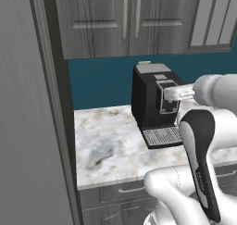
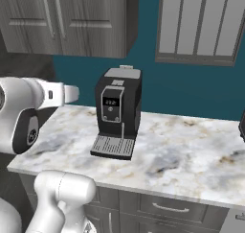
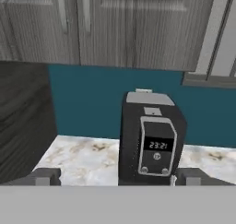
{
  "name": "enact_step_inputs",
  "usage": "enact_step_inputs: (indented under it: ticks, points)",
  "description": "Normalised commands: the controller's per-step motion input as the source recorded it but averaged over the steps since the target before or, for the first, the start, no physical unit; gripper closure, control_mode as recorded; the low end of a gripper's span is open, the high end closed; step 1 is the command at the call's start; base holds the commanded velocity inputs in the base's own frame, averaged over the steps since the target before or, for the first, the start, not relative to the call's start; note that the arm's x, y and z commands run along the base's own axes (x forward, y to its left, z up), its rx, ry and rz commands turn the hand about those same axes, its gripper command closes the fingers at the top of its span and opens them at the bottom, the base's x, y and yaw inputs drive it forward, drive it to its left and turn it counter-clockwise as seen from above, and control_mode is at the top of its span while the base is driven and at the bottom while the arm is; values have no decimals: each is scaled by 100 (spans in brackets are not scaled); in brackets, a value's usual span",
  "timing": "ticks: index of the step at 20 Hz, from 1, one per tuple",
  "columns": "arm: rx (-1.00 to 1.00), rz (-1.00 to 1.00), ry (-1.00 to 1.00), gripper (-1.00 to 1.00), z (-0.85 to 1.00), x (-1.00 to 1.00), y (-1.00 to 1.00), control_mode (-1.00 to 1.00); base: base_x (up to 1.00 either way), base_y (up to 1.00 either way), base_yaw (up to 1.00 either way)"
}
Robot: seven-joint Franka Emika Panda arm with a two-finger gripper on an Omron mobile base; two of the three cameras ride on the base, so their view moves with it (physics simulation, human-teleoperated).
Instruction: Open the cabinet directly in front. Then move the liquor and the cup to the dining counter with the jar on it.
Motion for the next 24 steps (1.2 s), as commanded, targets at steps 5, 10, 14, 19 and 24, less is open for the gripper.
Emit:
enact_step_inputs:
  ticks: [5,10,14,19,24]
  points:
    - [2,0,-59,-100,26,-78,0,-100,0,0,0]
    - [1,0,-9,-100,1,-10,0,-100,0,0,0]
    - [0,0,-8,-100,10,0,12,-100,0,0,0]
    - [0,0,-17,-100,46,0,24,-100,0,0,0]
    - [0,0,-18,-100,54,0,4,-100,0,0,0]
